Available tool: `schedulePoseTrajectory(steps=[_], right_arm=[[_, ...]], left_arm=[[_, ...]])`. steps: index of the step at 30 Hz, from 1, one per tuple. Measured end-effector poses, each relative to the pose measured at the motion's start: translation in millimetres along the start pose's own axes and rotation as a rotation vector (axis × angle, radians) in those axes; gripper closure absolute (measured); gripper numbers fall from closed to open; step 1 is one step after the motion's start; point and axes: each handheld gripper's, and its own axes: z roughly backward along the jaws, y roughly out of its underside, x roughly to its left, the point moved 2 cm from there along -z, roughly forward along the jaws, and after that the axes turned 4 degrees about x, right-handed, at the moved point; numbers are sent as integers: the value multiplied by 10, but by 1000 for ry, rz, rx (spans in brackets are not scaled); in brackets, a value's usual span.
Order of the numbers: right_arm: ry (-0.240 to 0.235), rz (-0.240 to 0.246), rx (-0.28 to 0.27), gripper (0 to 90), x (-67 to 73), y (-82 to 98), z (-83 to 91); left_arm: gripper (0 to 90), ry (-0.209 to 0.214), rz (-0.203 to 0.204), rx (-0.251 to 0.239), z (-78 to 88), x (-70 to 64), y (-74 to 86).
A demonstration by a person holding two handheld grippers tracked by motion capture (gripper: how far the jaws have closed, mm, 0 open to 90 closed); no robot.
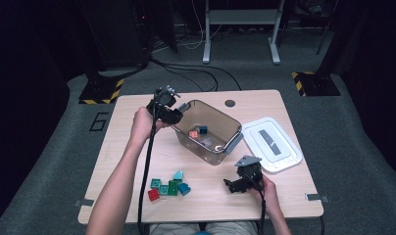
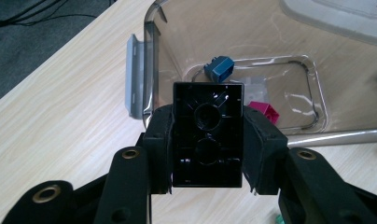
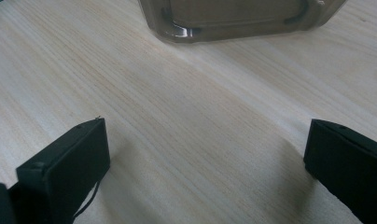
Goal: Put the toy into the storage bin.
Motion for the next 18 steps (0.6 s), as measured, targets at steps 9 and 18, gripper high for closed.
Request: schedulePoseTrajectory(steps=[9, 18], right_arm=[[0, -1, -1, 0, -1, -1, -1], [0, 1, -2, 0, -2, -1, -2]], left_arm=[[589, 11, -7, 9, -152, -45, -149], [589, 25, -18, 27, -312, -72, -228]])
